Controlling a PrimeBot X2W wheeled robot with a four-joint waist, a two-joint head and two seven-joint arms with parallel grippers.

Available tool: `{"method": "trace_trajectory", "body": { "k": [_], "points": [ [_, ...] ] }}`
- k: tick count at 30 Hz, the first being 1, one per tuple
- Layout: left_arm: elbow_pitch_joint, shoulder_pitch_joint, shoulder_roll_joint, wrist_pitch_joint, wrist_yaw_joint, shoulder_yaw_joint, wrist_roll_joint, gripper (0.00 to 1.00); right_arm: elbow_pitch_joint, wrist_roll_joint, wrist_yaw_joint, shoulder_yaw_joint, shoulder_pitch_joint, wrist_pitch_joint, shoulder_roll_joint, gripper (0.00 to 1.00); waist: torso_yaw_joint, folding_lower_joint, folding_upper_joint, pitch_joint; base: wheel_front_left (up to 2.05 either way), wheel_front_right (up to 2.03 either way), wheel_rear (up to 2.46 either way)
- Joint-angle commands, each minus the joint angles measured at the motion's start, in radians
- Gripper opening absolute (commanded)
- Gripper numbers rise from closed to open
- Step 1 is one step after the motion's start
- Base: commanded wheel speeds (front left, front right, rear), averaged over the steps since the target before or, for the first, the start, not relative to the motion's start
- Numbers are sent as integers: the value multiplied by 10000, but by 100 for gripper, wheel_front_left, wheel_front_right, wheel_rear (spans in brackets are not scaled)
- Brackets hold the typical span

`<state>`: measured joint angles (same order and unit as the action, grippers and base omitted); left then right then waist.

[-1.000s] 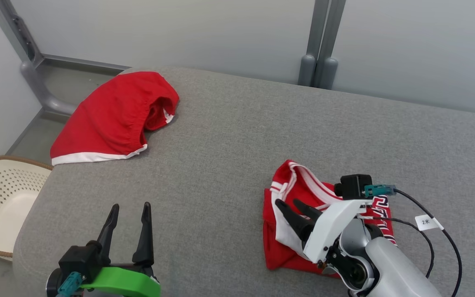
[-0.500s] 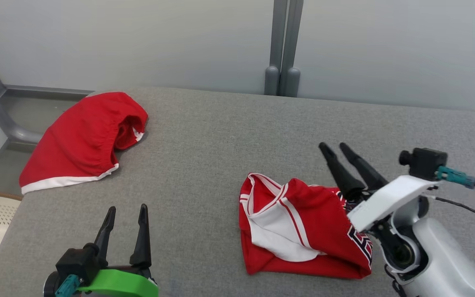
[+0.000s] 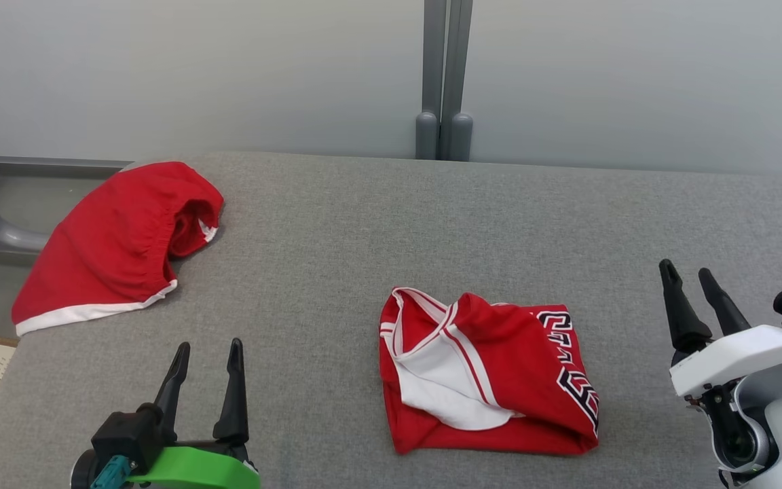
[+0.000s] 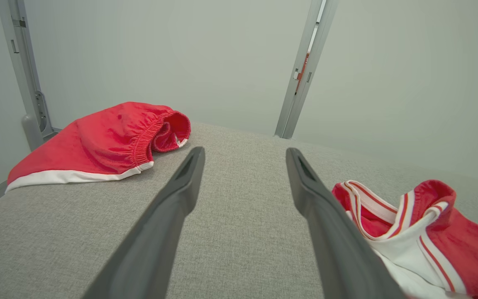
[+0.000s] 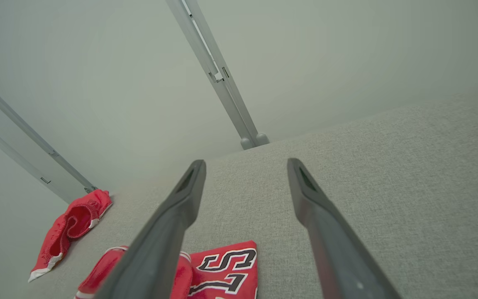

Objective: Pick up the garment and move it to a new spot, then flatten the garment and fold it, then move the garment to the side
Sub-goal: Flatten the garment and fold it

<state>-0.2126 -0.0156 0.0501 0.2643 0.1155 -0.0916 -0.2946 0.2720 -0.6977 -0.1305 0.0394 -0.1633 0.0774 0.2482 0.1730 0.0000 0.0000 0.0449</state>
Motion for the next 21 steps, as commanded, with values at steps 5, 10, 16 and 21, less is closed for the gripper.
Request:
{"method": "trace_trajectory", "body": {
  "k": [5, 10, 16, 21],
  "points": [
    [-50, 35, 9, -3, 43, 43, 167, 100, 663, 99, -5, 167, -477, -465, -227, 100, -24, 0, 0, -39, 0, 0, 0],
    [-101, 173, 9, -3, 72, -116, 133, 100, 1695, 303, -5, 298, -1065, -926, -204, 0, 160, 0, 0, -73, 0, 0, 0],
    [-161, 116, 11, -3, 72, -44, 71, 100, 3359, 539, -5, 93, -1890, -1720, -200, 0, 451, 0, 0, -126, 0, 0, 0],
    [-220, 194, 11, -3, 81, -154, -13, 100, 5015, 285, -5, -246, -2559, -2573, -886, 0, 698, 0, 0, -117, 0, 0, 0]
  ]
}}
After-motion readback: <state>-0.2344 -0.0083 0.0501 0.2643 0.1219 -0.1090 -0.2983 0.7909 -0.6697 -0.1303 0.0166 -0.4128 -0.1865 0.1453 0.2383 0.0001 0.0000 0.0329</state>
